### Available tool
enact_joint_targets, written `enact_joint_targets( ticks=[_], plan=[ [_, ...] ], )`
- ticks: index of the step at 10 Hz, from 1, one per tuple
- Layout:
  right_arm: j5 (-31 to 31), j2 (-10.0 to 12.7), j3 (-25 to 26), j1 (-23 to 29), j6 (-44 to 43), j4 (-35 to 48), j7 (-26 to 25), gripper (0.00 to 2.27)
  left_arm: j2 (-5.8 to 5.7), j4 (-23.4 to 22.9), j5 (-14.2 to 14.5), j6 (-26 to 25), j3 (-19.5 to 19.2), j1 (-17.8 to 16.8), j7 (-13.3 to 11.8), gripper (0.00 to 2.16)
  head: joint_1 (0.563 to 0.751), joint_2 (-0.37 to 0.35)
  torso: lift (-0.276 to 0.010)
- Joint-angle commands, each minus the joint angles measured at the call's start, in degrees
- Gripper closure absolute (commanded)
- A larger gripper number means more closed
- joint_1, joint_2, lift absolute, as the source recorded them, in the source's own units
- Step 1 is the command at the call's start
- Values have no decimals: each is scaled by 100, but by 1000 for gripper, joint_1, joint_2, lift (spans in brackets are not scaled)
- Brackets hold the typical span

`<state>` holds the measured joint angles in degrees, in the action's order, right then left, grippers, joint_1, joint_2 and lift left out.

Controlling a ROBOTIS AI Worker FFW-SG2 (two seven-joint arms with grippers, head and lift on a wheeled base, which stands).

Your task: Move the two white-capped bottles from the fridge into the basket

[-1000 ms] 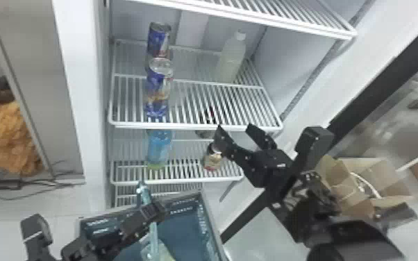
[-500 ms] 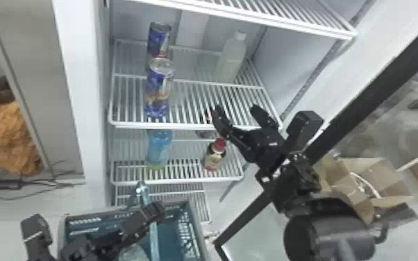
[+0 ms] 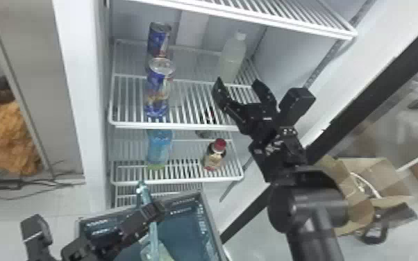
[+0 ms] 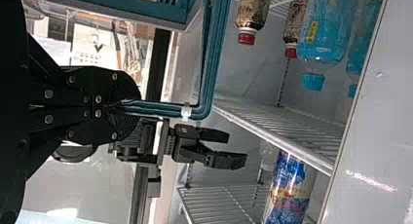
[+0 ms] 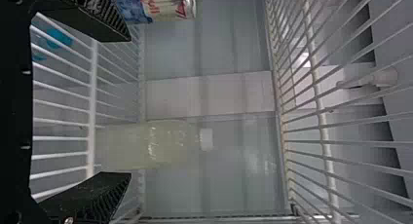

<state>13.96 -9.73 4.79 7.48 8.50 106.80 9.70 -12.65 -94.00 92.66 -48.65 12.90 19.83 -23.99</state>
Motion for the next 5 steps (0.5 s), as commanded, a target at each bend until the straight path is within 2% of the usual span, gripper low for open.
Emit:
enact_joint_targets(
  ticks=[1,5],
  plan=[
    [-139,6,-68,-200,-34,-168,-82,45,0,13,0,0,-10,0,-1,1184,695,-350,0],
    [-356,86,-91,-706,-484,-899,-311,45,0,-1,0,-14,13,-28,8,1184,695,-350,0]
  ],
)
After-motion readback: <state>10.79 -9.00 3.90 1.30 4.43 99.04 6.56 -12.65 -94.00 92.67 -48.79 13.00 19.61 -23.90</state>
